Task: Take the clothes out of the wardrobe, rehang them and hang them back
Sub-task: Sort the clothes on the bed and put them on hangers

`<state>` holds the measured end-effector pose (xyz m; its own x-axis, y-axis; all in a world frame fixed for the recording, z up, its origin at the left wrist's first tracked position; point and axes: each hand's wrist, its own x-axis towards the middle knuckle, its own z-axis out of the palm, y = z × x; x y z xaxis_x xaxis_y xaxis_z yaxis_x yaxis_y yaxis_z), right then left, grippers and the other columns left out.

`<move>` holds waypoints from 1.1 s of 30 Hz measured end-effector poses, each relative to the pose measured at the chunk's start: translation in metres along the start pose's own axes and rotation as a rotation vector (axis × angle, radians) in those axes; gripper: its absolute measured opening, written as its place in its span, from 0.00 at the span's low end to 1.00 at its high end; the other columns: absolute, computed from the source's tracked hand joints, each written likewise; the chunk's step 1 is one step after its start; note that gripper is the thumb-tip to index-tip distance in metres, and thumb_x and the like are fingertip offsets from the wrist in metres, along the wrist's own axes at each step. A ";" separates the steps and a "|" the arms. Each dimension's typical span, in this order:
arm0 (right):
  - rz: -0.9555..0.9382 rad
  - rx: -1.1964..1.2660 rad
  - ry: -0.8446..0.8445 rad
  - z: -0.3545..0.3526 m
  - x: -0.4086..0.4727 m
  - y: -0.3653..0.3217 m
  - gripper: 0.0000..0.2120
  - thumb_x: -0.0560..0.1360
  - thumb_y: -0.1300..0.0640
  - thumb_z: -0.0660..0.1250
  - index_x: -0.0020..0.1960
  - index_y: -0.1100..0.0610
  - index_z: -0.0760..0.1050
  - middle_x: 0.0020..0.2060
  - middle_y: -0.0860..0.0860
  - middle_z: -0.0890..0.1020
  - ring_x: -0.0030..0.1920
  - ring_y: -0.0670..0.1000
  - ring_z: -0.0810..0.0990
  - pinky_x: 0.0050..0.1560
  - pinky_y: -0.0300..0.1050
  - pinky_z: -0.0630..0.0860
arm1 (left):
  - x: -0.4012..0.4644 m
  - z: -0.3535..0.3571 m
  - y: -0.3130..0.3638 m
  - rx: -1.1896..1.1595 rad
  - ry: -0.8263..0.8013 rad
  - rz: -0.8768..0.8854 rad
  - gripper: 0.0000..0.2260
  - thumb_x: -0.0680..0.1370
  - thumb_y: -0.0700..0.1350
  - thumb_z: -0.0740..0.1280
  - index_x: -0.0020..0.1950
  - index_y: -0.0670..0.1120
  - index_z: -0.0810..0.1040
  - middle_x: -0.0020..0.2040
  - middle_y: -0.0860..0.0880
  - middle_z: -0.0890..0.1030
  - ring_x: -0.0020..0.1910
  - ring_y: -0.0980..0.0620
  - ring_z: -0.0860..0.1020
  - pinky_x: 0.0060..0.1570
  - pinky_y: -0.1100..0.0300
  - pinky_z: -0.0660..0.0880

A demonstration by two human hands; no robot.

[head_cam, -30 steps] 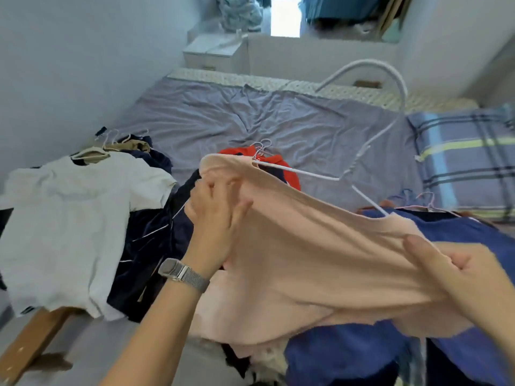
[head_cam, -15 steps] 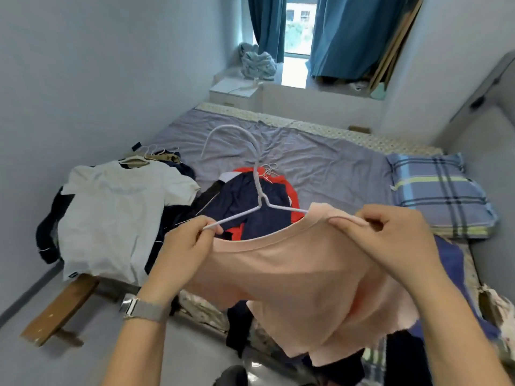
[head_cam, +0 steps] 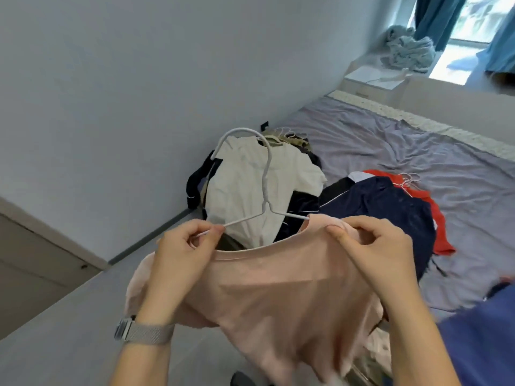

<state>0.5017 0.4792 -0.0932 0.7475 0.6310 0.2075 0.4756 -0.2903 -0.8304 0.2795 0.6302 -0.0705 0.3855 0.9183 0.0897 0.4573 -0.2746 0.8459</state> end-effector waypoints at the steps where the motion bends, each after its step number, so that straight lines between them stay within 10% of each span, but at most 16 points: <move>1: 0.011 0.001 -0.024 0.010 0.005 -0.002 0.03 0.67 0.42 0.72 0.36 0.35 0.79 0.39 0.35 0.82 0.48 0.42 0.76 0.57 0.49 0.72 | 0.007 -0.007 -0.005 0.010 0.034 -0.005 0.06 0.74 0.48 0.69 0.38 0.54 0.81 0.33 0.59 0.80 0.33 0.61 0.74 0.37 0.68 0.69; 10: 0.126 0.084 -0.159 0.067 0.097 0.004 0.04 0.69 0.54 0.74 0.38 0.45 0.83 0.37 0.35 0.83 0.45 0.37 0.78 0.48 0.38 0.73 | 0.108 0.006 -0.005 0.128 0.118 0.067 0.06 0.70 0.57 0.64 0.36 0.59 0.78 0.41 0.65 0.78 0.38 0.64 0.72 0.52 0.41 0.70; 17: 0.171 0.145 -0.171 0.100 0.219 0.003 0.04 0.68 0.53 0.75 0.38 0.46 0.82 0.36 0.38 0.83 0.43 0.38 0.78 0.44 0.36 0.74 | 0.219 0.039 0.000 0.298 0.123 0.112 0.06 0.75 0.49 0.66 0.40 0.58 0.76 0.55 0.57 0.63 0.56 0.49 0.67 0.58 0.54 0.62; 33: 0.111 0.153 0.050 0.158 0.449 -0.042 0.07 0.72 0.59 0.70 0.46 0.48 0.82 0.39 0.40 0.82 0.43 0.38 0.77 0.43 0.31 0.72 | 0.559 0.070 0.040 0.188 -0.074 0.476 0.05 0.77 0.47 0.65 0.41 0.54 0.77 0.56 0.55 0.66 0.56 0.54 0.63 0.59 0.56 0.62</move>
<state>0.7441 0.8882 -0.0474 0.8155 0.5633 0.1324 0.3153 -0.2407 -0.9180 0.5691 1.1125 -0.0232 0.6384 0.6583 0.3989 0.3505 -0.7100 0.6108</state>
